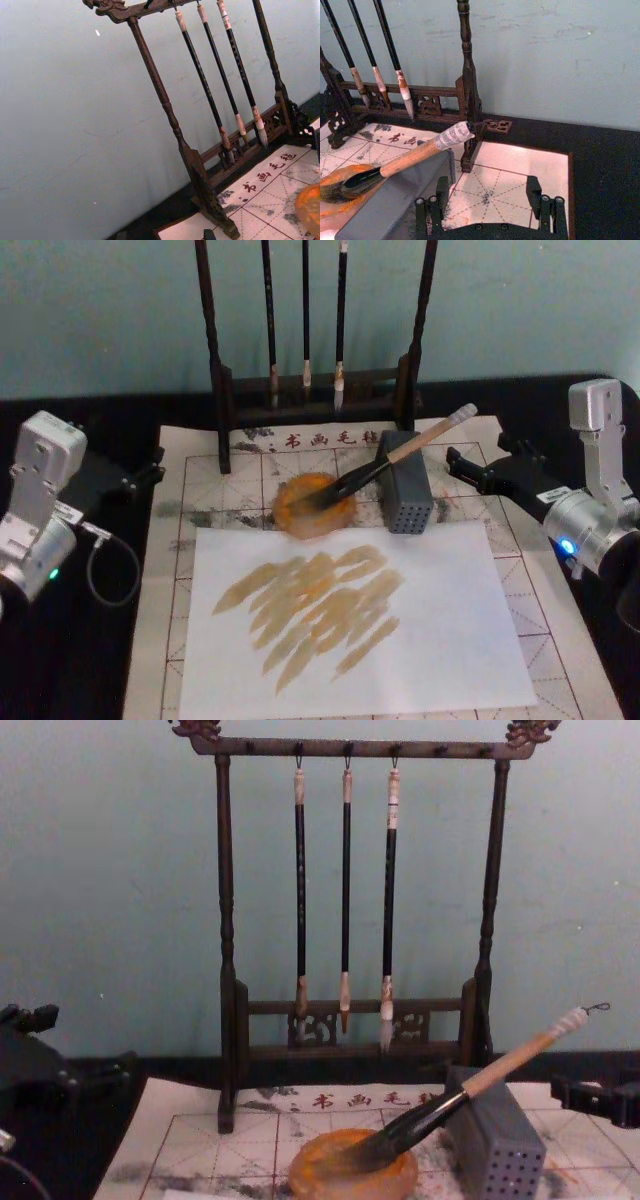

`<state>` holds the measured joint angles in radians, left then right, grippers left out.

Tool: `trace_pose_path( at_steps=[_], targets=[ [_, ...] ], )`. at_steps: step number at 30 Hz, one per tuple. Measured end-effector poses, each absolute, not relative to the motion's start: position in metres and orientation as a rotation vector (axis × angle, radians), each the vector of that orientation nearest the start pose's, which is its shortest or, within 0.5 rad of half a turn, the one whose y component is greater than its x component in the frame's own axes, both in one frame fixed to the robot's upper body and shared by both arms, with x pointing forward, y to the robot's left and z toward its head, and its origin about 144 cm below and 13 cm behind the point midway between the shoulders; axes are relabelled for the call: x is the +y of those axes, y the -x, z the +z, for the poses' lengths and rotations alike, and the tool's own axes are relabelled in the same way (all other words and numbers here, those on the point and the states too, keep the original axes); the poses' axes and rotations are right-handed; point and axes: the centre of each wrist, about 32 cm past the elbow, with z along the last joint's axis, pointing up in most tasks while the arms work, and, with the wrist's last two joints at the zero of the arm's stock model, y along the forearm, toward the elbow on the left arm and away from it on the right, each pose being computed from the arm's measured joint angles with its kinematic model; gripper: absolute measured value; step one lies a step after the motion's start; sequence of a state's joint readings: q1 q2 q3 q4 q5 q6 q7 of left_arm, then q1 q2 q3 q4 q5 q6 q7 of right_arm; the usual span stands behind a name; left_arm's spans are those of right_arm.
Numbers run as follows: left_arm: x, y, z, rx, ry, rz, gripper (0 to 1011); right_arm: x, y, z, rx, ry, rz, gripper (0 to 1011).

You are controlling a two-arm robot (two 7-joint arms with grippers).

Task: Pick up the brush from the inkstone, write on the paper, then place the brush back to its original position.

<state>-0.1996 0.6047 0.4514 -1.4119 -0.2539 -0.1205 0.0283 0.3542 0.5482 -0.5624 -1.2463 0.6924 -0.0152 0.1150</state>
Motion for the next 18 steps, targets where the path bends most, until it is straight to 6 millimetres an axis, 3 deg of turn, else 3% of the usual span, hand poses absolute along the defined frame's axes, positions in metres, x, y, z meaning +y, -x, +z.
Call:
trace_pose_path(
  at_steps=[18],
  targets=[
    [0.3097,-0.4886,1.1398,-0.285,-0.304,1.248,1001,-0.2954,-0.5242,1.1312,0.170,0.149,-1.179,1003]
  ],
)
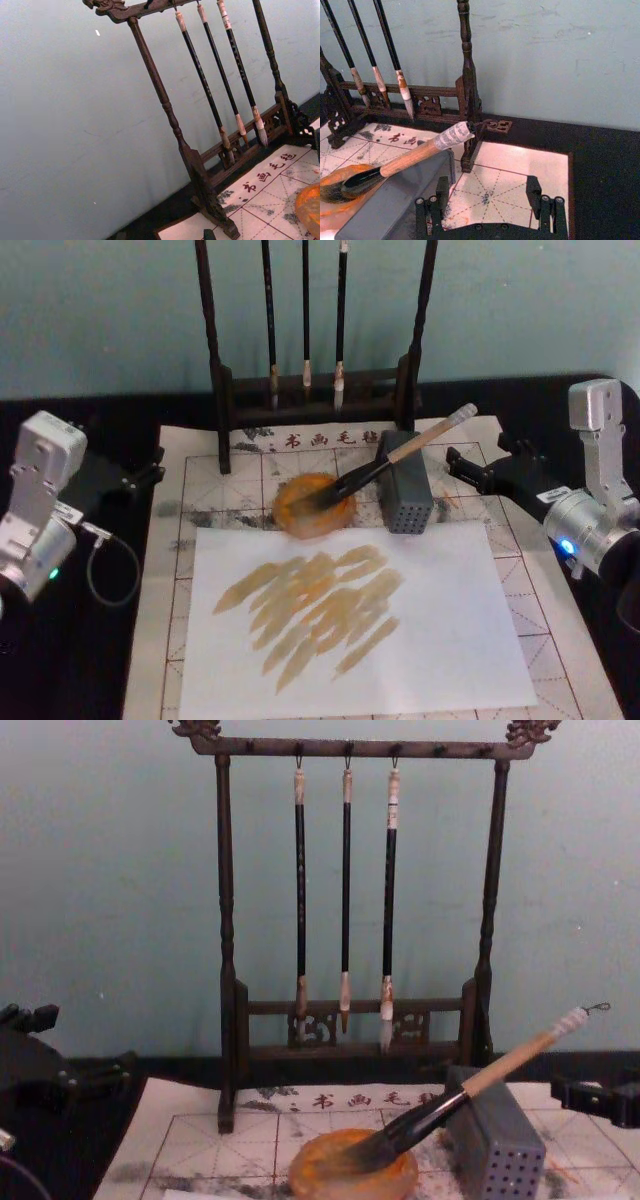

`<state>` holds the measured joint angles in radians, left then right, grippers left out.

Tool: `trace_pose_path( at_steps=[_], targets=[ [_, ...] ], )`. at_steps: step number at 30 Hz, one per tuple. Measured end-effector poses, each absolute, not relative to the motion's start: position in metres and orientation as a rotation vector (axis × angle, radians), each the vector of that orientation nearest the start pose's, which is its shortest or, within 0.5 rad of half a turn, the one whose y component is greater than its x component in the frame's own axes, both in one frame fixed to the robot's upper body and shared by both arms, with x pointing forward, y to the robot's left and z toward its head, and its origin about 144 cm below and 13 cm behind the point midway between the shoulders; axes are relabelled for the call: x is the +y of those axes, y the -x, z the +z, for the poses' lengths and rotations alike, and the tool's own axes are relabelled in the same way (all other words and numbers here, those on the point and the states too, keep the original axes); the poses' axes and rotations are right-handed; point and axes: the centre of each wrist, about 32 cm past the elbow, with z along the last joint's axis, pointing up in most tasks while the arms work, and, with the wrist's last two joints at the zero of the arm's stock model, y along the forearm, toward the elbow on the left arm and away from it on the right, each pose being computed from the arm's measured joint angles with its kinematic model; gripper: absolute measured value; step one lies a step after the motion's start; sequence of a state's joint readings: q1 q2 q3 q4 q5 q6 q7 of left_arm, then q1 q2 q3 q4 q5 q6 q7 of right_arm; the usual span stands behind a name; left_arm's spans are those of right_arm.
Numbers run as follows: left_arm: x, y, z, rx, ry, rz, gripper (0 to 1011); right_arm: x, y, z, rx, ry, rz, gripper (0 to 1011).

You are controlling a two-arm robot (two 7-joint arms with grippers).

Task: Pick up the brush from the inkstone, write on the paper, then place the brush back to its original position.

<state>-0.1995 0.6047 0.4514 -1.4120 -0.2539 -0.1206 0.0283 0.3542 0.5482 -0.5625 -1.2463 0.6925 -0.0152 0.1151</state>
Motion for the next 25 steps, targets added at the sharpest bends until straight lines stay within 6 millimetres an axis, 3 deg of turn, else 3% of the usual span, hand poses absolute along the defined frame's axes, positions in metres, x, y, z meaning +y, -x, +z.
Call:
trace_pose_path(
  at_steps=[25],
  targets=[
    [0.3097,-0.4886,1.1398,-0.285,-0.304,1.248,1001,-0.2954,-0.5242,1.1312,0.170,0.149,-1.179,1003]
  ],
)
